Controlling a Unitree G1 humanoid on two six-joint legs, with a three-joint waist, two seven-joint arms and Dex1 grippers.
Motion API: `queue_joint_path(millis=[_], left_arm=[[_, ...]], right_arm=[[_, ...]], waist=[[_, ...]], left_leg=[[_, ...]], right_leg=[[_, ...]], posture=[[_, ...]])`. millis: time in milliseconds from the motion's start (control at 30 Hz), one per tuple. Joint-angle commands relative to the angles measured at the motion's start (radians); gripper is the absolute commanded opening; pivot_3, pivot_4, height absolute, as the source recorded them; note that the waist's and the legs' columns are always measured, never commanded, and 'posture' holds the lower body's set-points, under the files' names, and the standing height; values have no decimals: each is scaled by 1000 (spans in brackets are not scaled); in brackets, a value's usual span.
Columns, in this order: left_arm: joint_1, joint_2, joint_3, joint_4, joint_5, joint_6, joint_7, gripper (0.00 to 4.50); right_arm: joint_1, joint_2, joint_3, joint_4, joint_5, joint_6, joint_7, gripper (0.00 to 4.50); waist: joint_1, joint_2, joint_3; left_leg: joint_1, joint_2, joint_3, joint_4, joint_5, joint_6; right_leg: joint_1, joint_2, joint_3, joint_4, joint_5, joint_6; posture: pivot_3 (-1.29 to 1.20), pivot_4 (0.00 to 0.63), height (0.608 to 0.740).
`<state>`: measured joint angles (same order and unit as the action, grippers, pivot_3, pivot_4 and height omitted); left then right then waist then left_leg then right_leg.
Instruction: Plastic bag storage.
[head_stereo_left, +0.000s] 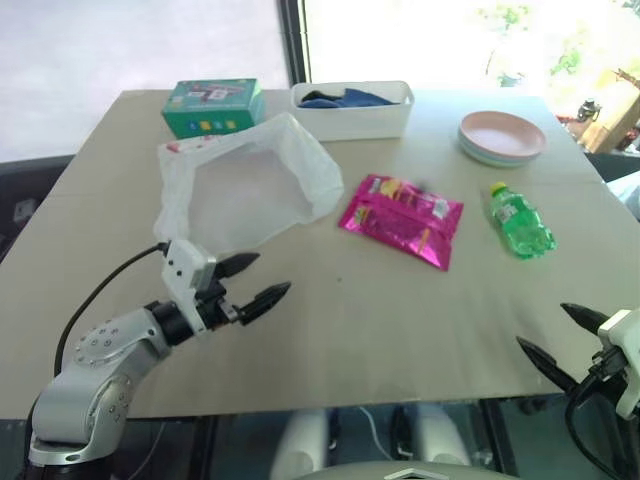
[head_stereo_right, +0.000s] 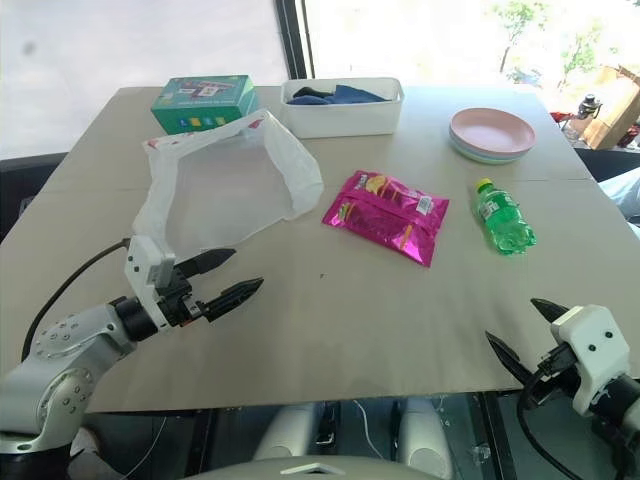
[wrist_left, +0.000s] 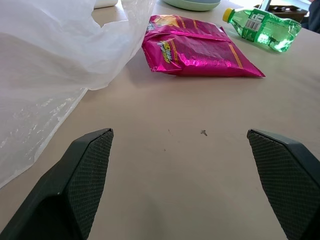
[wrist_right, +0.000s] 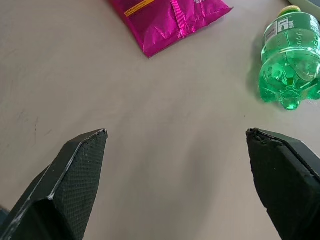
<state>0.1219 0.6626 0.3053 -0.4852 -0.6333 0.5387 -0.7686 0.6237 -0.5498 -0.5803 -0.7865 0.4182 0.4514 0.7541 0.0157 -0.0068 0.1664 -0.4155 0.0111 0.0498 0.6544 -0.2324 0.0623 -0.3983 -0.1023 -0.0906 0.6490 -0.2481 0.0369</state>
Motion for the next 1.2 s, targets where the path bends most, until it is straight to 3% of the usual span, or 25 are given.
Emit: queue_joint_path(millis=[33,167,300,433,500,667,733,833,933,1067,1100,1200], left_arm=[[-46,3,19,0,-29,-4,8,4448],[-153,-28,-3,-24,-40,38,105,4448],[-284,-54,-47,-44,71,16,246,4448],[-433,113,-229,-9,559,-174,394,4448],[-459,126,-257,20,639,-250,416,4448],[-657,161,-387,262,857,-153,421,4448],[-766,133,-439,409,896,-119,407,4448],[-878,97,-476,571,918,-129,378,3607],[-975,34,-438,676,851,-61,327,2147],[-1023,10,-409,644,802,63,256,283],[-1030,9,-405,633,799,86,252,79],[-1055,7,-398,587,798,153,246,79]], right_arm=[[-38,8,19,-23,6,-37,-25,4500],[-170,30,125,-29,10,-59,-78,4500],[-239,25,194,-101,70,-54,-72,4500],[-275,-19,272,-144,85,-42,-55,4500],[-284,-29,289,-143,81,-43,-64,4500],[-340,-63,365,-129,-21,2,-147,4500],[-389,-94,417,-119,-97,65,-205,4500],[-471,-110,487,-90,-162,89,-241,4500],[-605,-159,621,15,-323,137,-288,4500],[-794,-151,828,183,-532,131,-330,4500],[-825,-133,856,215,-562,143,-342,4500],[-922,-115,991,365,-739,124,-374,4500]], waist=[[1,0,0],[1,-1,0],[5,-1,0],[14,-5,2],[15,-4,2],[23,-5,3],[26,-6,3],[25,-7,3],[22,-10,5],[7,-15,7],[2,-15,7],[-3,-16,8]], left_leg=[[0,0,0,-1,0,0],[-1,-1,0,-2,0,0],[-1,-2,0,-2,3,5],[-2,-2,0,-2,3,4],[-1,-2,1,-2,3,5],[-1,-2,4,-2,2,5],[-1,-1,3,-2,1,7],[-1,-1,3,-1,1,7],[-2,-2,6,0,4,3],[-5,-2,8,1,4,3],[-6,-2,9,1,4,3],[-17,-2,8,4,4,2]], right_leg=[[0,0,0,-1,0,0],[1,1,-2,-5,3,-4],[2,2,-2,-4,5,0],[2,9,-2,-4,5,0],[2,9,0,-5,5,0],[2,8,2,-5,5,0],[1,11,-1,-5,4,3],[1,11,-3,-5,3,5],[1,11,-1,-5,5,1],[-3,11,2,-4,5,1],[-5,11,2,-3,5,1],[-16,11,1,2,6,1]], posture=[[0,150,740],[0,150,740],[0,150,740],[0,150,740],[0,150,740],[0,150,740],[0,150,740],[0,150,740],[0,150,740],[0,150,740],[0,150,740],[0,150,740]])
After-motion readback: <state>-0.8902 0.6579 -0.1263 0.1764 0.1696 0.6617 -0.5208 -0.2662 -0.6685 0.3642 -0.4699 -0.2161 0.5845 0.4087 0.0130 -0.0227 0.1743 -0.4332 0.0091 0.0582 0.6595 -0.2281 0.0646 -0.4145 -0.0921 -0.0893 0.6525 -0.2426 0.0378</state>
